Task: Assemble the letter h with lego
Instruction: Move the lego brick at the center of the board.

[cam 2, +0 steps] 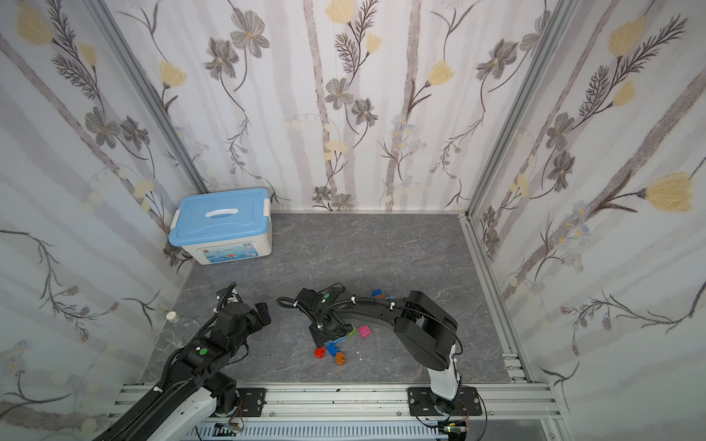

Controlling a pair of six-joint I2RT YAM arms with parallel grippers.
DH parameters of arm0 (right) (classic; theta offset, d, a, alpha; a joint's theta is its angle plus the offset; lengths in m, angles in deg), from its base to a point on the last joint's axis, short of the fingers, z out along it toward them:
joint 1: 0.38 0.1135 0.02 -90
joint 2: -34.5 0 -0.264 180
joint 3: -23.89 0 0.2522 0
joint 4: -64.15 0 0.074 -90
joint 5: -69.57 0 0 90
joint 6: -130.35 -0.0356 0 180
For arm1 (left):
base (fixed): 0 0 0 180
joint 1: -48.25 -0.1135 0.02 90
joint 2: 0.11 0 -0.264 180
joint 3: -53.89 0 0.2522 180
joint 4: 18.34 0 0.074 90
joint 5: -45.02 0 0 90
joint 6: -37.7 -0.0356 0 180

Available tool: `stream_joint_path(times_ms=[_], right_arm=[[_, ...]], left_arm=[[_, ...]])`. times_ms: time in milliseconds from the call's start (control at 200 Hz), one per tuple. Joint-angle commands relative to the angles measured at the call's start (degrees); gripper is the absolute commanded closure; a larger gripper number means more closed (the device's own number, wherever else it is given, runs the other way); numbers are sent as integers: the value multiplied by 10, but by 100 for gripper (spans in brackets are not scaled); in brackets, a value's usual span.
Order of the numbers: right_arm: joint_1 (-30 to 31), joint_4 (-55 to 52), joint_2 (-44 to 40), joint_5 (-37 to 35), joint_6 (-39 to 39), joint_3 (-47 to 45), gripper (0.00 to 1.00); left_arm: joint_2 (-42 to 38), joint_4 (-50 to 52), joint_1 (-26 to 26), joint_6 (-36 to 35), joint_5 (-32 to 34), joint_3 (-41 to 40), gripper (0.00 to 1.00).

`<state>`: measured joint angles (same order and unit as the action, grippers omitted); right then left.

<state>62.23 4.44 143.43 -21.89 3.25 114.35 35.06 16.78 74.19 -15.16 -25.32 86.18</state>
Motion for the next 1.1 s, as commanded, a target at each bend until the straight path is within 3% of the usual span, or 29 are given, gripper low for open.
stream_joint_path(times_ms=[0,425,614,1094], right_arm=[[1,12,5,19,-22,-10,26],[0,13,16,-6,-28,-26,27],[-4,13,36,-17,-28,-8,32],[-104,15,90,-4,13,89,36]], left_arm=[[3,-6,0,3,5,4,0],[19,-9,0,1,1,9,0],[17,-7,0,0,-1,8,0],[14,-6,0,-1,-1,7,0]])
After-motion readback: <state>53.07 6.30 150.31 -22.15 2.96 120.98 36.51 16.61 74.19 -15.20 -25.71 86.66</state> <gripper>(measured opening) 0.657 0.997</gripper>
